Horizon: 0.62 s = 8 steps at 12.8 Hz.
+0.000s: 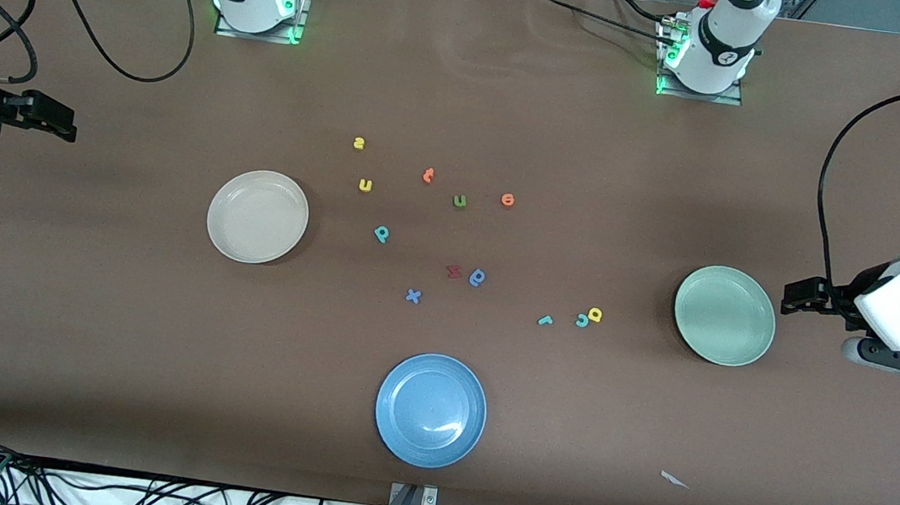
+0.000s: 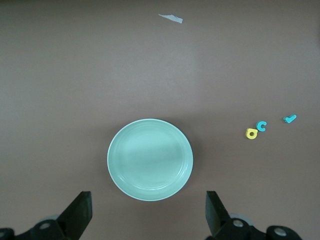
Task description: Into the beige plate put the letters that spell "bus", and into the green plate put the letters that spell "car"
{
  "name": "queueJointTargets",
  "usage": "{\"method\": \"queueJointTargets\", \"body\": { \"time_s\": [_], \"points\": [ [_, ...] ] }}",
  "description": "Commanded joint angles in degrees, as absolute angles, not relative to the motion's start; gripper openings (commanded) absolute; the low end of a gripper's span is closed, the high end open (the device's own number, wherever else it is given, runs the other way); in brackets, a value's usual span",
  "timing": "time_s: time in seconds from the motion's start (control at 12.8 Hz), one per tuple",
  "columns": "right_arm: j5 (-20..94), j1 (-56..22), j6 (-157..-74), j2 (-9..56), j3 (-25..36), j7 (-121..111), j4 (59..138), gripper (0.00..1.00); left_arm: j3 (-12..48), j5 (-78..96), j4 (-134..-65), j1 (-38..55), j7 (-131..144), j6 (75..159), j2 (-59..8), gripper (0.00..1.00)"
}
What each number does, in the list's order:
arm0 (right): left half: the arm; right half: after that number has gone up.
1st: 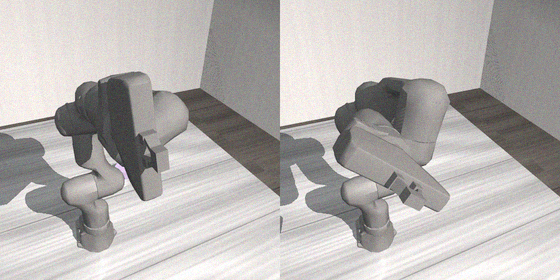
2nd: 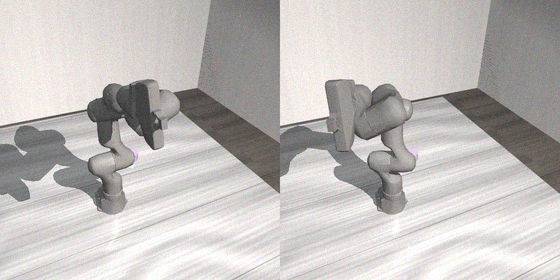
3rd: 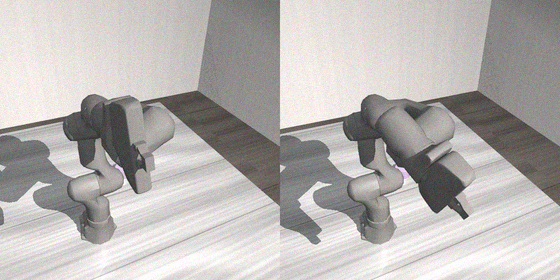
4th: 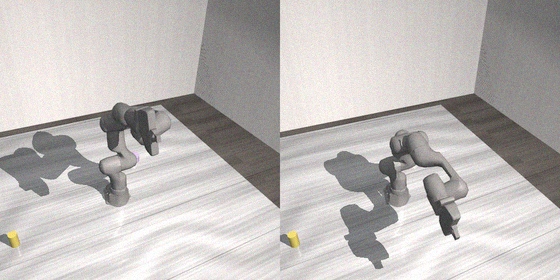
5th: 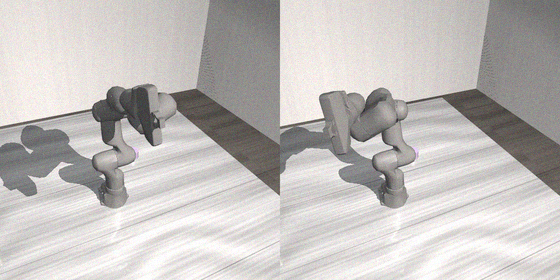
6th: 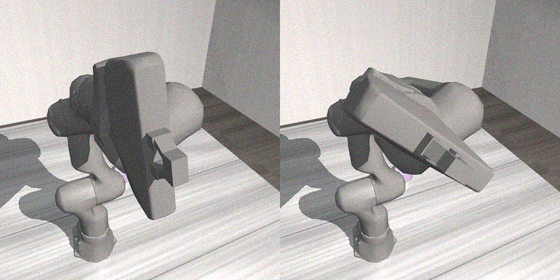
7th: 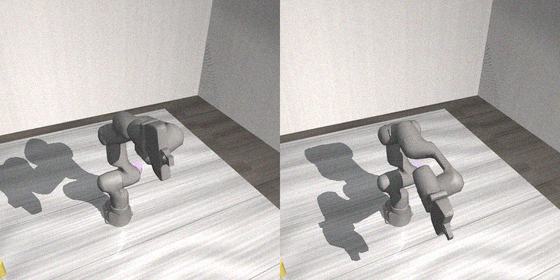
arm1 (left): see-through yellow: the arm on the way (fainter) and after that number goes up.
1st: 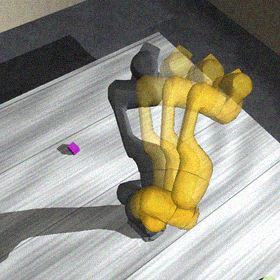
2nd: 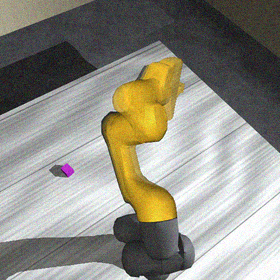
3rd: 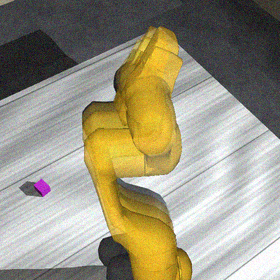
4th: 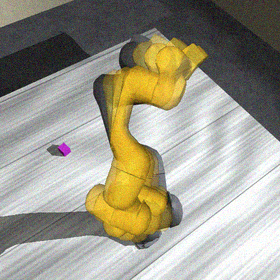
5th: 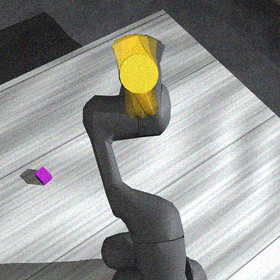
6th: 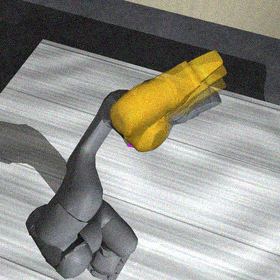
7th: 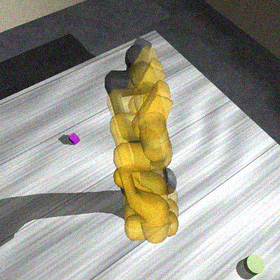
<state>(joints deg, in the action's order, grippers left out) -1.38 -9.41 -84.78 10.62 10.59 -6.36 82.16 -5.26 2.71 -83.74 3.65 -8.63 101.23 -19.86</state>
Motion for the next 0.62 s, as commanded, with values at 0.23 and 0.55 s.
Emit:
{"method": "queueJointTargets", "body": {
  "time_s": [0.23,0.55],
  "points": [
    [-0.5,-9.0,-84.4,10.0,10.4,-5.9,82.2,1.00,-5.0,4.5,-84.0,3.3,-9.7,101.2,-19.5,1.00],
    [-0.5,-9.1,-84.4,10.0,10.4,-5.9,82.2,1.00,-5.0,4.5,-83.9,4.1,-8.3,101.3,-20.2,1.00]
  ]
}}
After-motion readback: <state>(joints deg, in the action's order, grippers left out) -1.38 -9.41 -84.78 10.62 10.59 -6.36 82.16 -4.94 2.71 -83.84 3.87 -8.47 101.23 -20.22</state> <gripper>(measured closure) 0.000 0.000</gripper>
